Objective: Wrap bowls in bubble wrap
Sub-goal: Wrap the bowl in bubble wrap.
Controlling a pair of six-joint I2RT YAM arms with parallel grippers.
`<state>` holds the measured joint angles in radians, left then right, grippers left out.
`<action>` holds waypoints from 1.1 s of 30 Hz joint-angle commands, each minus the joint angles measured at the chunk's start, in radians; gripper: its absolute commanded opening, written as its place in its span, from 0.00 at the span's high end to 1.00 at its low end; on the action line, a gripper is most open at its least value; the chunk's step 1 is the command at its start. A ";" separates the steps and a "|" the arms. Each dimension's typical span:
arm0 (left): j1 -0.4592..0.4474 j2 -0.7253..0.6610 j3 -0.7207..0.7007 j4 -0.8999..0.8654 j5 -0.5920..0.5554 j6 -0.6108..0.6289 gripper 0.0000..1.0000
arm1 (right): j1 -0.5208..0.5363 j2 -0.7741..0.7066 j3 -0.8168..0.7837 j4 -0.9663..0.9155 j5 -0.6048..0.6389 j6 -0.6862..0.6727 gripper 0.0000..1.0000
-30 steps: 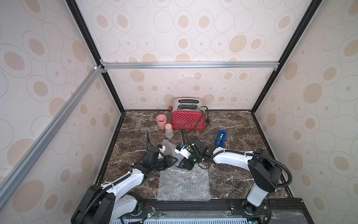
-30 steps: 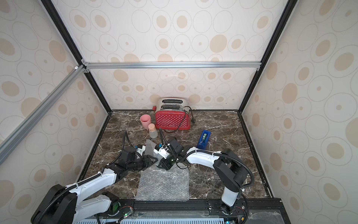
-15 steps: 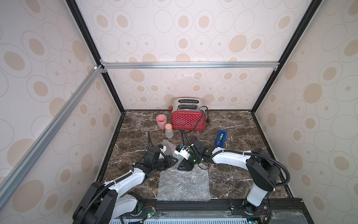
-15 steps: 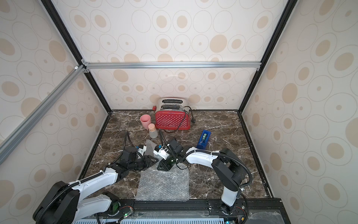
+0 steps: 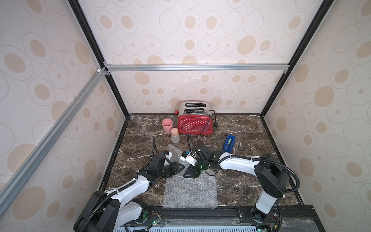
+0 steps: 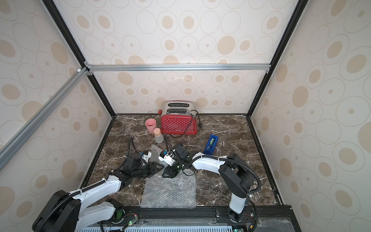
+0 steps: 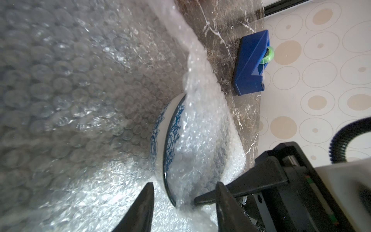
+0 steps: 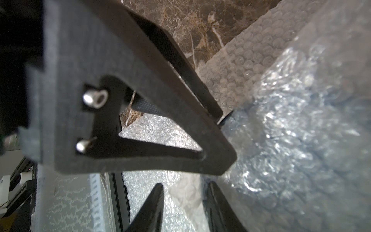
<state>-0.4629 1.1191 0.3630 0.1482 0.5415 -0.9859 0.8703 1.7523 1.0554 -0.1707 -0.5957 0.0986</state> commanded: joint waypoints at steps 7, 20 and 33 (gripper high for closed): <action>-0.025 -0.084 -0.004 -0.032 0.007 -0.049 0.48 | 0.009 -0.028 -0.021 0.037 -0.017 -0.013 0.60; -0.050 -0.087 -0.022 -0.075 0.003 -0.056 0.48 | 0.010 -0.034 -0.026 0.042 -0.013 -0.017 0.60; -0.066 -0.027 -0.026 -0.009 -0.011 -0.079 0.71 | 0.010 -0.034 -0.025 0.040 -0.016 -0.018 0.61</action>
<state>-0.5194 1.0805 0.3351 0.1078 0.5407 -1.0546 0.8703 1.7473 1.0412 -0.1326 -0.5995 0.0990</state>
